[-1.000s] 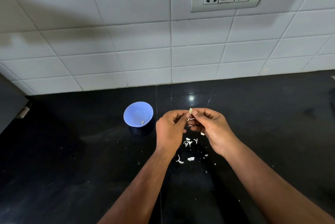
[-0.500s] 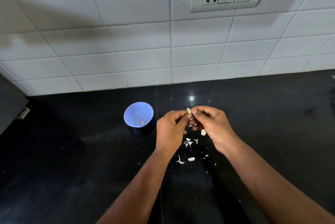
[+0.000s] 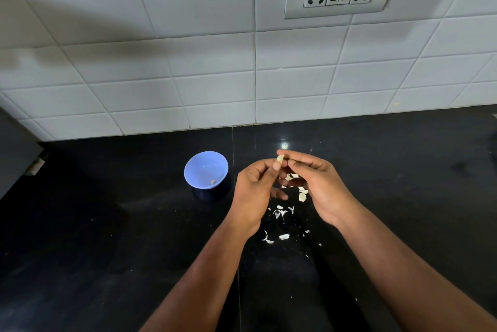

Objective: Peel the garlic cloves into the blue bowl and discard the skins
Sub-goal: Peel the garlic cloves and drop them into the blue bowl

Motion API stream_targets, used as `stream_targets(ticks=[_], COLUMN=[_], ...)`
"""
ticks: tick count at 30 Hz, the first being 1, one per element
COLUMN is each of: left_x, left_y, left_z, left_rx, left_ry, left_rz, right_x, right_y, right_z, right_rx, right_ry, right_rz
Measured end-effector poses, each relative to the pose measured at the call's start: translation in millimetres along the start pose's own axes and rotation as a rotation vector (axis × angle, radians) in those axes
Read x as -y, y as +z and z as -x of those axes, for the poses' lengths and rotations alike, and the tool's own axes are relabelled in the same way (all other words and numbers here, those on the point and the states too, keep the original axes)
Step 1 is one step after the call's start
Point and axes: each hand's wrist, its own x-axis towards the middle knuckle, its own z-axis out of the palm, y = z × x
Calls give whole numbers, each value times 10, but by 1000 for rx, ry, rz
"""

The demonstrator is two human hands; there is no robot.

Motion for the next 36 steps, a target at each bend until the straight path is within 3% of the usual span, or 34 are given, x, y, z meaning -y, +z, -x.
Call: stream_targets(ticks=[9, 18, 23, 36], left_x=[-30, 25, 65, 7], left_y=[-19, 22, 44, 55], left_z=[47, 15, 13, 12], left_rx=[113, -156, -183, -177], left_ry=[-63, -1, 50, 75], left_rz=[135, 78, -42, -80], right_x=[2, -23, -58, -66], right_y=[-18, -34, 3, -17], right_z=[16, 7, 31, 16], right_rx=[27, -19, -7, -13], right_ry=[-46, -127, -123, -60], right_rz=[-28, 52, 23, -39])
